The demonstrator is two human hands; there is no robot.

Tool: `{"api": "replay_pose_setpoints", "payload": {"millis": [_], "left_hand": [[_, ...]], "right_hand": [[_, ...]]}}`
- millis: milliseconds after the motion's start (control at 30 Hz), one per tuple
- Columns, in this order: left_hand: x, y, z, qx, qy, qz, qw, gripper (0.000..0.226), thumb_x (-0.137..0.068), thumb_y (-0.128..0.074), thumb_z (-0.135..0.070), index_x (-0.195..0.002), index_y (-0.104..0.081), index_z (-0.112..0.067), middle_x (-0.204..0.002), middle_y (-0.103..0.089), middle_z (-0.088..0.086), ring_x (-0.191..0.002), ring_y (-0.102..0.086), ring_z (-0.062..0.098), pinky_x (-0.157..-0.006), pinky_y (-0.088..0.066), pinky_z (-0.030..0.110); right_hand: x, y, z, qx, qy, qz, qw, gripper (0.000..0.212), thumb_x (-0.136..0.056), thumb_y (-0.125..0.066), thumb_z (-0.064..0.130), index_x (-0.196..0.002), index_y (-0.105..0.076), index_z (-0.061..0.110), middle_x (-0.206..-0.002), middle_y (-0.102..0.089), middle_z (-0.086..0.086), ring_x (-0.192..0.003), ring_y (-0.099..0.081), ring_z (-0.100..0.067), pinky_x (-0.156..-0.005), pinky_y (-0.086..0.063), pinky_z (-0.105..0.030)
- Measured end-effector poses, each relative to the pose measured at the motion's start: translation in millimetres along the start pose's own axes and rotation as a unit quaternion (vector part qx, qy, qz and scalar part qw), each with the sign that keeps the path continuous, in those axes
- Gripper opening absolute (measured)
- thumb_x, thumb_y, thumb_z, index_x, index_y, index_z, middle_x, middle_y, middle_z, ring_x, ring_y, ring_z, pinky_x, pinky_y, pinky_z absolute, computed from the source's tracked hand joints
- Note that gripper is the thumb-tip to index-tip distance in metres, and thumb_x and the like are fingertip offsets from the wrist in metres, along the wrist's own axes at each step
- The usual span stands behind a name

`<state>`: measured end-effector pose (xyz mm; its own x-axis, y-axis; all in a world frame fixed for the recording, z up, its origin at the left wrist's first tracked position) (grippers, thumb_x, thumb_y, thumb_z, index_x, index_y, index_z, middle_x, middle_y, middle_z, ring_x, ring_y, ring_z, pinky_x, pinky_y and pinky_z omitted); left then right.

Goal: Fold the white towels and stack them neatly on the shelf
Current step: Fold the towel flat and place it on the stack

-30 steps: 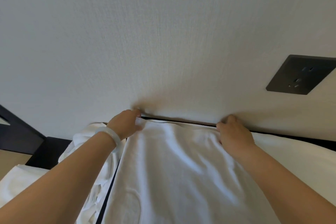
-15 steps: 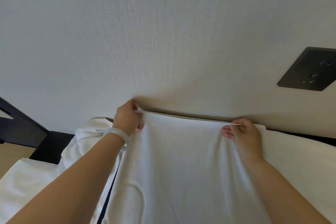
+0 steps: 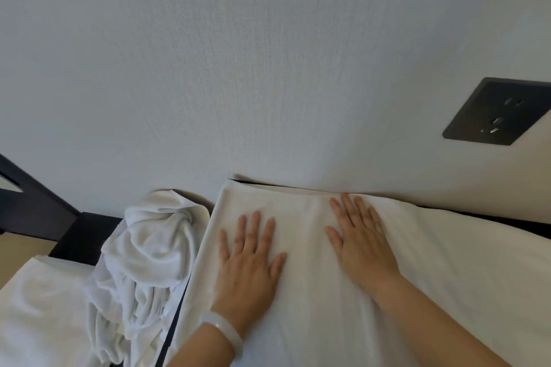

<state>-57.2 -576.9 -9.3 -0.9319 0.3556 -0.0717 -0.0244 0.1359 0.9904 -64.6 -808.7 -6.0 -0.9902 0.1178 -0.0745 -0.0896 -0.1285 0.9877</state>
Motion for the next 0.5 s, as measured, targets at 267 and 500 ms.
{"api": "replay_pose_setpoints", "payload": {"millis": [267, 500], "left_hand": [[-2.9, 18.4, -0.1, 0.087, 0.011, 0.056, 0.995, 0.077, -0.089, 0.008, -0.064, -0.156, -0.010, -0.029, -0.164, 0.002, -0.002, -0.150, 0.009, 0.018, -0.119, 0.012, 0.044], [33.1, 48.1, 43.9, 0.227, 0.194, -0.104, 0.949, 0.048, -0.093, -0.057, -0.015, -0.138, -0.047, -0.003, -0.140, -0.046, 0.018, -0.131, -0.041, 0.037, -0.112, -0.030, 0.044]], "right_hand": [[-39.4, 46.8, 50.9, -0.147, -0.058, 0.024, 0.987, 0.029, -0.098, -0.052, 0.021, -0.124, -0.058, 0.010, -0.117, -0.062, -0.016, -0.111, -0.056, -0.035, -0.088, -0.043, -0.038], [-69.4, 29.4, 62.0, -0.294, -0.140, 0.130, 0.937, 0.019, -0.092, -0.050, 0.007, -0.110, -0.049, 0.014, -0.072, -0.070, -0.018, -0.061, -0.067, -0.034, -0.054, -0.052, -0.037]]}}
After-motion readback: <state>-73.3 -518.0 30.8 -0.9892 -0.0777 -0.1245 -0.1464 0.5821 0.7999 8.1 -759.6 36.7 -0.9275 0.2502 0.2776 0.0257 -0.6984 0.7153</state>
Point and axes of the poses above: each hand's wrist, its own x-axis away from the middle knuckle, its own y-axis out of the back of the hand, z = x × y, the point moved 1 cm from there along -x, towards the middle knuckle
